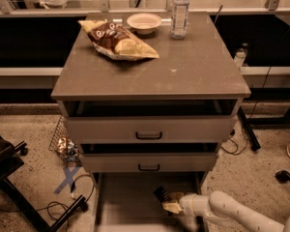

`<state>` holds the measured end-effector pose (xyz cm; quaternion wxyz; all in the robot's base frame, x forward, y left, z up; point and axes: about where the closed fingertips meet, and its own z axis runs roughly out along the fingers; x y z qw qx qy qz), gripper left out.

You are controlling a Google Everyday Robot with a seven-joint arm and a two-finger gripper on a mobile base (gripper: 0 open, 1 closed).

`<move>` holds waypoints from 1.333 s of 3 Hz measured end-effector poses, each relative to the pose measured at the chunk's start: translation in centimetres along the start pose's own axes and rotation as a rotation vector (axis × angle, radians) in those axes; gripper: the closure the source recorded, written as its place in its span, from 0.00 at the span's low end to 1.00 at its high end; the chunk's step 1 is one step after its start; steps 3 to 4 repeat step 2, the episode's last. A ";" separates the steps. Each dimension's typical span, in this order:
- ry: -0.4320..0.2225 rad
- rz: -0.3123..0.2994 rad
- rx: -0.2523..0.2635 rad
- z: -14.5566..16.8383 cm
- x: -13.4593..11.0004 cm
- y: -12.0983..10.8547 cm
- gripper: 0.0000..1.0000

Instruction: Place rxbar chocolate into bottom drawer

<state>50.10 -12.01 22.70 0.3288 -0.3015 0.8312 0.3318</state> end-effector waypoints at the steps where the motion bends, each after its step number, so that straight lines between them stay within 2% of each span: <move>1: 0.000 0.000 -0.003 0.1 0.0 0.1 0.08; 2: 0.000 0.000 -0.006 0.3 0.0 0.3 0.00; 4: 0.000 0.000 -0.006 0.3 0.0 0.3 0.00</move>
Offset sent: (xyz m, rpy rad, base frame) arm -0.0005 0.0017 -0.0004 0.0016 0.0010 0.0020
